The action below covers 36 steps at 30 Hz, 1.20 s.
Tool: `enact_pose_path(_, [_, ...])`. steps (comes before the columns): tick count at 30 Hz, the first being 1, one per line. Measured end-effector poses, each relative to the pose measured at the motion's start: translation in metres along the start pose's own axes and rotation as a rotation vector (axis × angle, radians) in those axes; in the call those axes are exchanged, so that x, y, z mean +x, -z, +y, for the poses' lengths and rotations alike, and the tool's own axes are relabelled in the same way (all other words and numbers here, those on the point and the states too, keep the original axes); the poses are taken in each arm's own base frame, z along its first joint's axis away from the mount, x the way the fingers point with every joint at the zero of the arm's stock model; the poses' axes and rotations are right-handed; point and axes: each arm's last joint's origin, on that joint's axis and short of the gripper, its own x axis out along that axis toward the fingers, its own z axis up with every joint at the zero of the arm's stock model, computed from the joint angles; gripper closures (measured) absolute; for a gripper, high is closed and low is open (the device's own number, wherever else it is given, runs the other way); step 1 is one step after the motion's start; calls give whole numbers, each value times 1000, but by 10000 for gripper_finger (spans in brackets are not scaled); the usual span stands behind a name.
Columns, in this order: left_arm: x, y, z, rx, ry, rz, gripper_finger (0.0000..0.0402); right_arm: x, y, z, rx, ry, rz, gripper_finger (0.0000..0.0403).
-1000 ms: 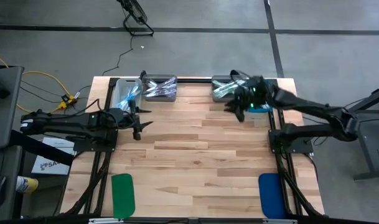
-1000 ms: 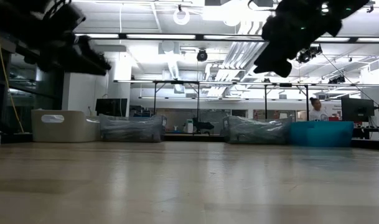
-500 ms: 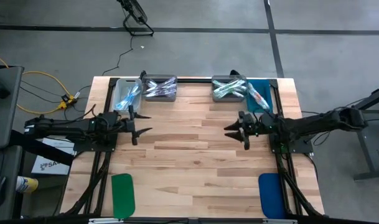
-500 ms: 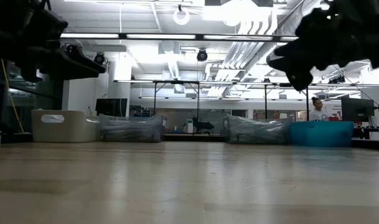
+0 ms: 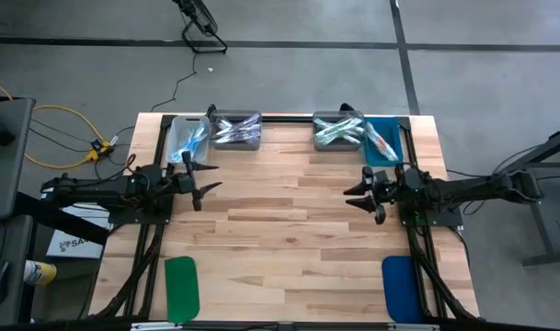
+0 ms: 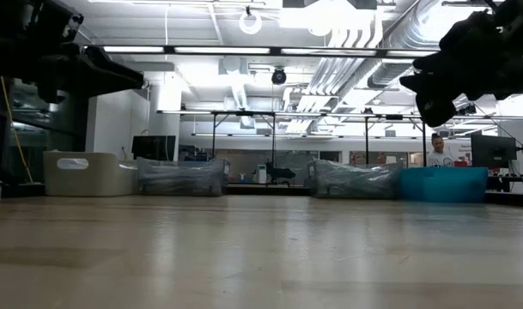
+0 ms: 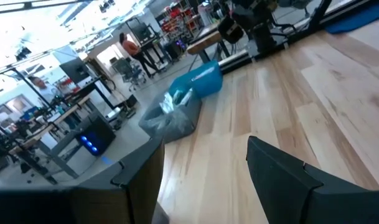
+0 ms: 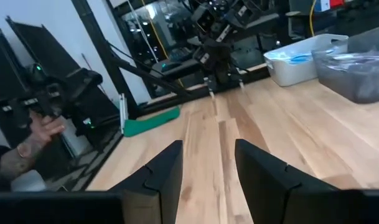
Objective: Pick & Place Toothbrushes
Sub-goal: Return to Home Position
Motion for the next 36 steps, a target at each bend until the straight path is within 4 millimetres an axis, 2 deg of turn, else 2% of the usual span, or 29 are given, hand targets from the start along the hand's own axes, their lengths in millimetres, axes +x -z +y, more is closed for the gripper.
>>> enact_pose_path(10, [-1, 2, 0, -12, -8, 24, 183, -10, 3, -3, -32, 111, 11, 264])
enact_pose_path(20, [-1, 5, -1, -22, -18, 64, 183, -12, 5, -5, -33, 173, 18, 264])
enact_pose_path(36, [-1, 7, -6, -79, 77, 25, 183, -12, 8, -6, -36, 181, 47, 264])
